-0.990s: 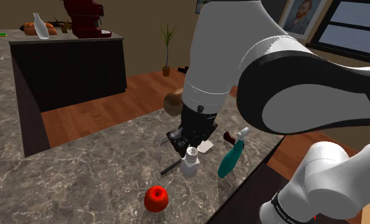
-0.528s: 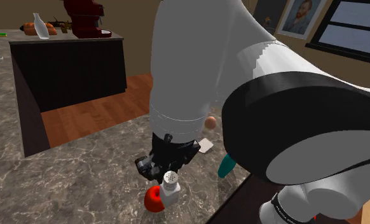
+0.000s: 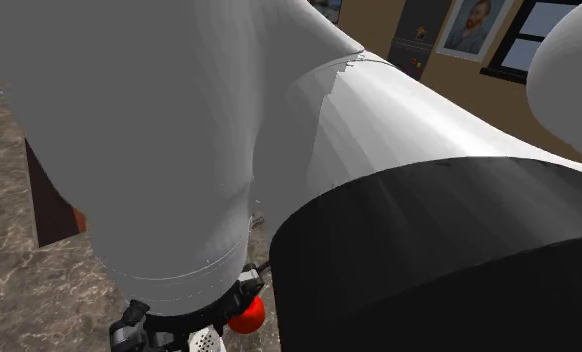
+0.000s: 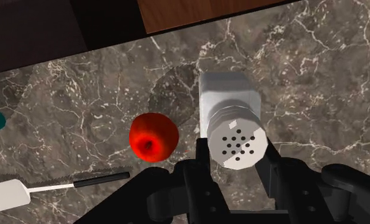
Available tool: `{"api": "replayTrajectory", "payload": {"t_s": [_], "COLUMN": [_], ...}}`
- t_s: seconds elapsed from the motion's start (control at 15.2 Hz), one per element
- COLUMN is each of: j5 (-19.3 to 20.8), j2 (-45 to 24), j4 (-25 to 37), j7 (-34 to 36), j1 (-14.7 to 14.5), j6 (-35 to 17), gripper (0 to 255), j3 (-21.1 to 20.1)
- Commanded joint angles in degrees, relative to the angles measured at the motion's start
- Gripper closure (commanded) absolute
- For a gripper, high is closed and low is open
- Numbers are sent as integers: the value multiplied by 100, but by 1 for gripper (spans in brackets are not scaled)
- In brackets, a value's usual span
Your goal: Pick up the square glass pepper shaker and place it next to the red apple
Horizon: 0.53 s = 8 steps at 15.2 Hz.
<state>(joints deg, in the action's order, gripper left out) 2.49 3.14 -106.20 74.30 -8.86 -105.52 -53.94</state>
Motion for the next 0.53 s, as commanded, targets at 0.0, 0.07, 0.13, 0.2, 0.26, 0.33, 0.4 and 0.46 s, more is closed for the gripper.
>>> {"api": "replayTrajectory", "payload": {"t_s": [0.0, 0.07, 0.13, 0.2, 0.26, 0.33, 0.4, 0.46], "j5": [409, 419, 432, 447, 464, 484, 505, 529], "j2": [-459, -468, -480, -494, -511, -529, -550, -572], "j4": [195, 125, 57, -10, -76, -140, -203, -264], "j7": [450, 462, 476, 491, 508, 526, 546, 568], "j1": [-97, -118, -124, -127, -130, -133, -137, -141], "j6": [-54, -128, -203, -277, -350, -423, -495, -568], "gripper": [255, 255, 255, 255, 255, 255, 255, 255], "j3": [-204, -185, -181, -180, -180, -181, -181, -182]}}
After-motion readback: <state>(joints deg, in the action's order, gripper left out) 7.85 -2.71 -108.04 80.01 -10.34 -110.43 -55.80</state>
